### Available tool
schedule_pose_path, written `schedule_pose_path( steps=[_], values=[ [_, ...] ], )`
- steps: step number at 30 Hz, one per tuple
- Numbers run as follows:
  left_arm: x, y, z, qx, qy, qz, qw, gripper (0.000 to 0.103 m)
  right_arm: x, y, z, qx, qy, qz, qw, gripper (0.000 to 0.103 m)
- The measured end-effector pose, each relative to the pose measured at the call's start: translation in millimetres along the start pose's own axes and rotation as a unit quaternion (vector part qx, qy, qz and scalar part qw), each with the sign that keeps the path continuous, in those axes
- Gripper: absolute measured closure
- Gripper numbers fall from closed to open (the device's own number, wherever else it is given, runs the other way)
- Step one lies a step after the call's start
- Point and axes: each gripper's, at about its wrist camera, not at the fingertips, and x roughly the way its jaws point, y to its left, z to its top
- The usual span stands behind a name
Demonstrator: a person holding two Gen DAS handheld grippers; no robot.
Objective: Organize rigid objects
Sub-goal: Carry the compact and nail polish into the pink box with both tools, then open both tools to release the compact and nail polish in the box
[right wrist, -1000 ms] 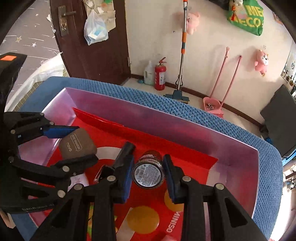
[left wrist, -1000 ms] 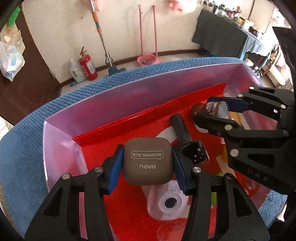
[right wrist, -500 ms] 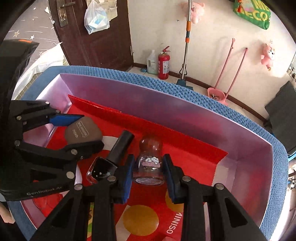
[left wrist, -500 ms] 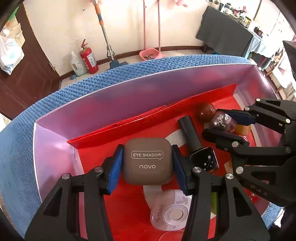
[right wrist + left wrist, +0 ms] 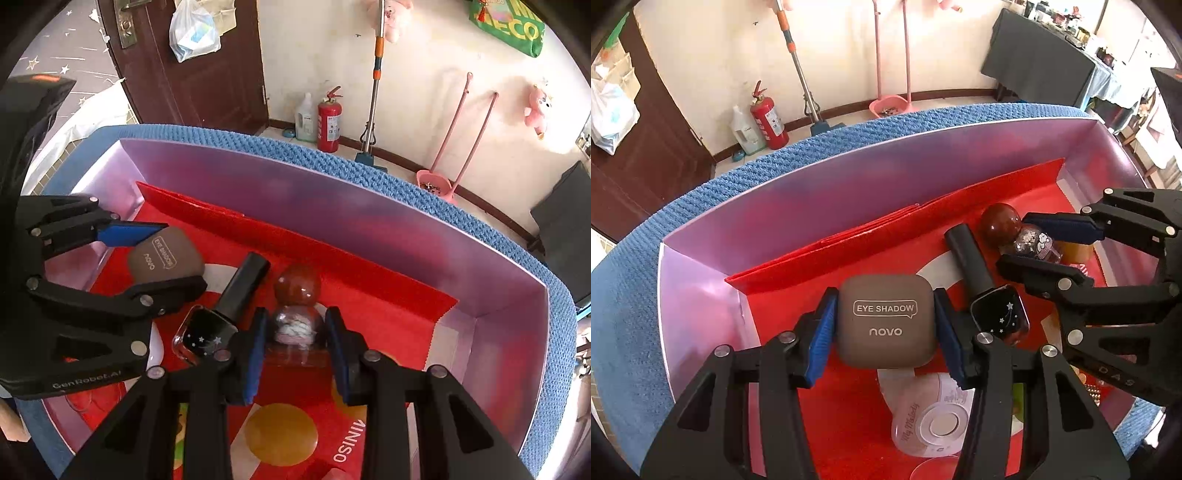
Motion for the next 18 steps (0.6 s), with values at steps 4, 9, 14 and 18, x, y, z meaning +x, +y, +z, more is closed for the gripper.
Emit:
schedule_pose_path(
  steps=[4,9,14,18],
  values=[
    [0,1,2,0.000,-0.002,0.002,1.0000,0.054,0,-1,1,0.001,0.000,0.000,1.000,0.069],
    [-1,6,3,-0.012,-0.001,-0.005,0.9999,0.051,0,1,0,0.002,0.000,0.000,1.000,0.069],
    [-7,7,2,-0.021,-0.009,-0.012,0.9997,0.047,-2,-2,-2,0.006,-0.001,-0.001,1.000,0.067],
    [-20,6,-2,-0.026,-0.026,-0.013,0.9993,0.047,-6,-5,-2,0.011,-0.006,-0.002,1.000,0.059]
  ],
)
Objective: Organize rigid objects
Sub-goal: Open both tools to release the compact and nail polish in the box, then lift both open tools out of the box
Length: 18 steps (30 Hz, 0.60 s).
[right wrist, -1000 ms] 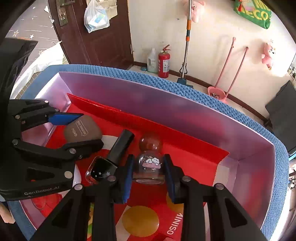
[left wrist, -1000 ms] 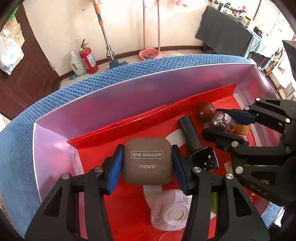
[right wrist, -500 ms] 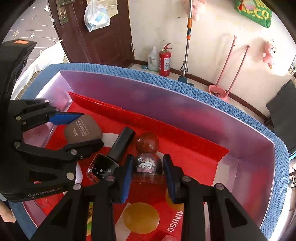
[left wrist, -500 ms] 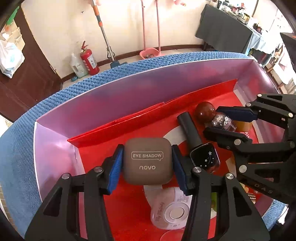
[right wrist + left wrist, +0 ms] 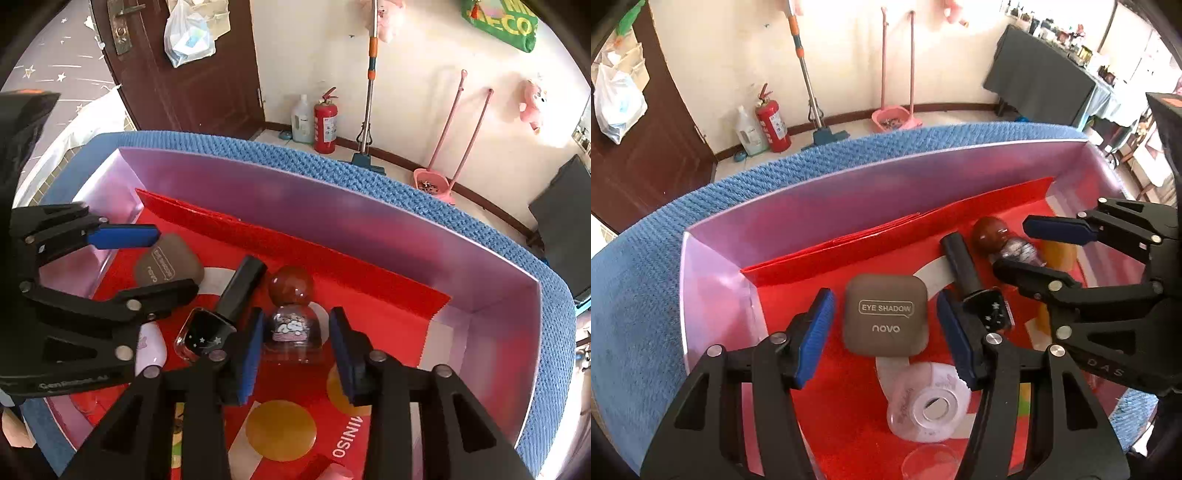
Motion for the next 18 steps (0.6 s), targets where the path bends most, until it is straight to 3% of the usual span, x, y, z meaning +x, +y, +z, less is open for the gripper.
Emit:
schedule_pose_path(
  steps=[3,6,8,9,18],
  values=[
    [-12,-3,-3,-0.002,-0.014,0.000,0.9999,0.047,-7,-1,-1,0.001,-0.007,-0.006,1.000,0.050],
    [-26,-6,-6,-0.003,-0.030,-0.002,0.9995,0.045,-15,-1,-2,0.004,-0.014,-0.009,1.000,0.048],
    [-36,-6,-8,-0.006,-0.044,-0.002,0.9990,0.034,-21,0,-2,0.007,-0.020,-0.010,1.000,0.045],
    [-42,-7,-10,-0.007,-0.053,-0.002,0.9986,0.033,-27,0,-3,0.008,-0.025,-0.012,1.000,0.042],
    [-86,-15,-37,-0.019,-0.123,-0.004,0.9923,0.032,-85,5,-28,0.016,-0.082,-0.030,0.996,0.022]
  ],
)
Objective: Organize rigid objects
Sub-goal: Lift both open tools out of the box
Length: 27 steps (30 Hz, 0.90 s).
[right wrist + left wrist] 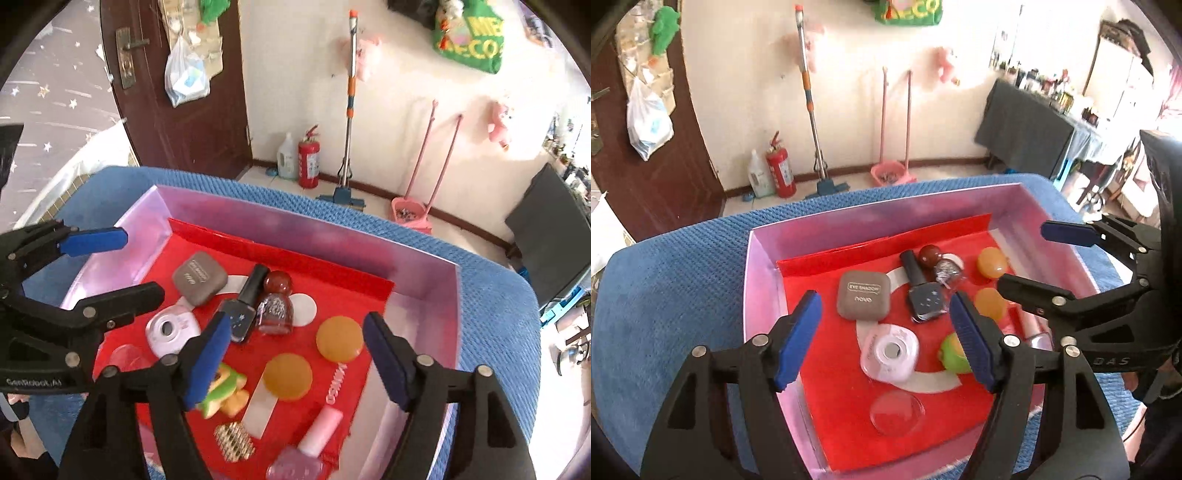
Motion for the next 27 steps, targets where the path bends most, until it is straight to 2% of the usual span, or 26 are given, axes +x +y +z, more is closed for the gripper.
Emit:
schedule_pose_path(
  steps=[2,7,9,12,17,22,27],
  values=[
    [-11,-2,-8,-0.003,-0.021,0.001,0.9998,0.024,-15,-2,-7,0.007,-0.016,-0.002,1.000,0.019],
    [-36,-14,-29,-0.002,-0.066,0.008,0.9978,0.021,-55,0,-30,0.025,-0.063,-0.015,0.998,0.006],
    [-45,-19,-41,-0.006,-0.084,0.013,0.9964,0.020,-70,0,-42,0.036,-0.084,-0.021,0.996,0.004],
    [-54,-22,-57,-0.009,-0.118,0.032,0.9925,0.010,-86,-2,-61,0.051,-0.112,-0.029,0.992,0.002],
    [-61,-30,-82,-0.012,-0.170,0.059,0.9836,0.009,-95,1,-90,0.064,-0.153,-0.056,0.985,0.000],
    [-50,-35,-95,-0.012,-0.177,0.072,0.9814,0.009,-85,11,-109,0.044,-0.180,-0.105,0.977,0.000],
    [-32,-35,-95,-0.010,-0.172,0.093,0.9807,0.009,-62,5,-115,0.062,-0.177,-0.105,0.977,0.000]
  ],
)
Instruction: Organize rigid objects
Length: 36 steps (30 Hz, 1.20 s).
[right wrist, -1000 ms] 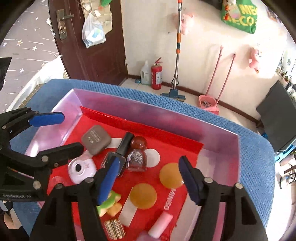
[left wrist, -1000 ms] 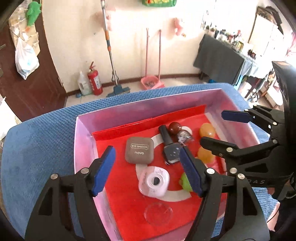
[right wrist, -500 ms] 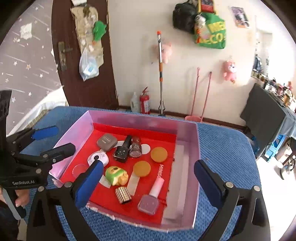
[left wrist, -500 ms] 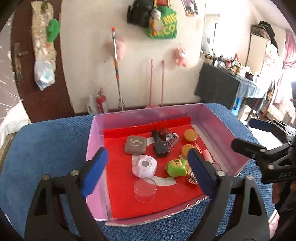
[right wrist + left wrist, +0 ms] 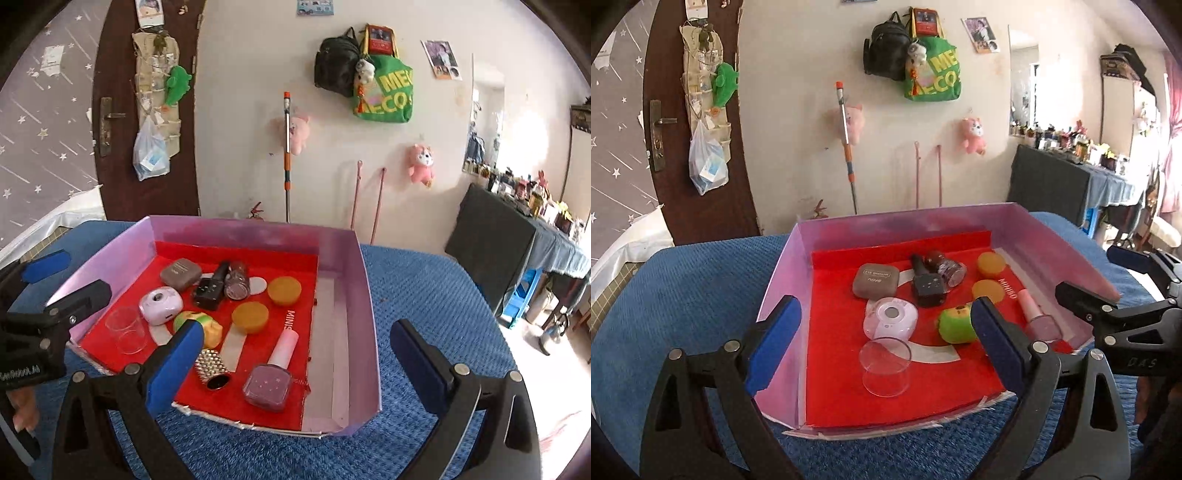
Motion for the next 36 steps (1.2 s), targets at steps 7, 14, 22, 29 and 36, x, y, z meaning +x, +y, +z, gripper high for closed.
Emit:
schedule_pose_path(
  steps=[7,14,22,29,36],
  values=[
    [25,1,-9,-0.004,0.032,-0.004,0.9995,0.009,21,0,0,0.007,-0.006,0.002,1.000,0.000],
    [34,0,-14,-0.005,0.044,-0.011,0.9990,0.009,31,-4,-8,0.025,0.009,-0.012,1.000,0.000],
    [35,0,-19,-0.006,0.049,-0.003,0.9988,0.009,34,7,-15,0.004,0.010,-0.033,0.999,0.000],
    [34,0,-20,-0.007,0.047,0.001,0.9989,0.009,33,8,-17,0.003,0.006,-0.040,0.999,0.000],
    [33,8,-17,-0.027,0.040,0.001,0.9988,0.009,28,13,-16,-0.008,-0.007,-0.050,0.999,0.000]
  ],
)
